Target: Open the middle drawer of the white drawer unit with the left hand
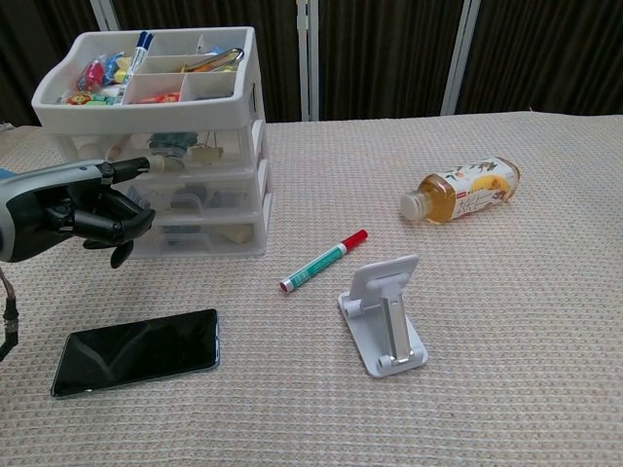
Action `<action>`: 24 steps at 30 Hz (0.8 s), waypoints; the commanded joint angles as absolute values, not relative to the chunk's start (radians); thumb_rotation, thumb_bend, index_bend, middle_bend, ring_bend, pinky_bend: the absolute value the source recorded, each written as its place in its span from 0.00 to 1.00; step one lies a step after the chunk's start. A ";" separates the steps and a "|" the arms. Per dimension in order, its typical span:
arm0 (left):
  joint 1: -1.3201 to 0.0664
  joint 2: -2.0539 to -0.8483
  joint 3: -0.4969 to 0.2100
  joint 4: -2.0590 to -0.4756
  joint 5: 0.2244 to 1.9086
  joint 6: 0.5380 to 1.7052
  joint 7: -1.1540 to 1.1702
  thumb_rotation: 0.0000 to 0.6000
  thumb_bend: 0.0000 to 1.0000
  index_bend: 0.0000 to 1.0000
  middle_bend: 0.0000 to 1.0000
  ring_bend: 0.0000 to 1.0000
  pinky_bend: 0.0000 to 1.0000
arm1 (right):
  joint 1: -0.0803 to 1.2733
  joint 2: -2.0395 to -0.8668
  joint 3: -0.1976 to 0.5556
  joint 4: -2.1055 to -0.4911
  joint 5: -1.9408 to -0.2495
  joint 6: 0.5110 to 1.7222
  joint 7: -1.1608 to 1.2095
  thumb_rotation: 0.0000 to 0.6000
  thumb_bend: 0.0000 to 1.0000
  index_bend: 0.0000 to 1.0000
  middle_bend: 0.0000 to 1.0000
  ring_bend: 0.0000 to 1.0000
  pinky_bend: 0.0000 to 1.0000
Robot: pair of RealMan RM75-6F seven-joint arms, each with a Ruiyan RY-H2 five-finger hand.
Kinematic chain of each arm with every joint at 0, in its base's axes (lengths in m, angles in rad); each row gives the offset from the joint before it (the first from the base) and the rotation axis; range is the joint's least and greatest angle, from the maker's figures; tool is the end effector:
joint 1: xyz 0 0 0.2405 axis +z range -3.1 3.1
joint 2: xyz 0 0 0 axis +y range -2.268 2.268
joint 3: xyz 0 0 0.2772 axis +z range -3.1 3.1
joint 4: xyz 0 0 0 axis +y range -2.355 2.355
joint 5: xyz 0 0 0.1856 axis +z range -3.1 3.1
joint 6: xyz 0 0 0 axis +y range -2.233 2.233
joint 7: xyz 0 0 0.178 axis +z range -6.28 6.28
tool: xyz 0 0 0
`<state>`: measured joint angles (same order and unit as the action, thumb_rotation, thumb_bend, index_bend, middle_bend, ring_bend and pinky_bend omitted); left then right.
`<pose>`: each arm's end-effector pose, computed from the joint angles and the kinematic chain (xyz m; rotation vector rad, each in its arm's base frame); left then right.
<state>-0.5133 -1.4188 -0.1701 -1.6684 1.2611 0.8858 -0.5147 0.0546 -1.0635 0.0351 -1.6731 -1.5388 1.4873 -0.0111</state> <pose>-0.1973 0.3182 0.0132 -1.4367 -1.9256 -1.2913 -0.3129 -0.2016 0.1987 1.4115 -0.9110 0.8938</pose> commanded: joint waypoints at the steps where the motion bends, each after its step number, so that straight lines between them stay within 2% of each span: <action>1: -0.520 -1.421 -0.173 -1.667 1.257 0.879 -0.513 1.00 0.66 0.00 0.85 0.88 0.66 | 0.055 -1.065 0.035 -1.673 -1.538 1.485 -0.013 1.00 0.00 0.00 0.00 0.00 0.00; 10: -0.543 -1.434 -0.170 -1.665 1.275 0.849 -0.545 1.00 0.65 0.00 0.85 0.88 0.66 | 0.057 -1.067 0.034 -1.673 -1.536 1.479 -0.019 1.00 0.00 0.00 0.00 0.00 0.00; 17: -0.541 -1.439 -0.158 -1.662 1.301 0.856 -0.573 1.00 0.66 0.11 0.85 0.88 0.66 | 0.058 -1.069 0.032 -1.673 -1.539 1.478 -0.021 1.00 0.00 0.00 0.00 0.00 0.00; 24: -0.534 -1.431 -0.138 -1.664 1.341 0.865 -0.609 1.00 0.66 0.16 0.85 0.88 0.66 | 0.058 -1.072 0.030 -1.673 -1.540 1.476 -0.028 1.00 0.00 0.00 0.00 0.00 0.00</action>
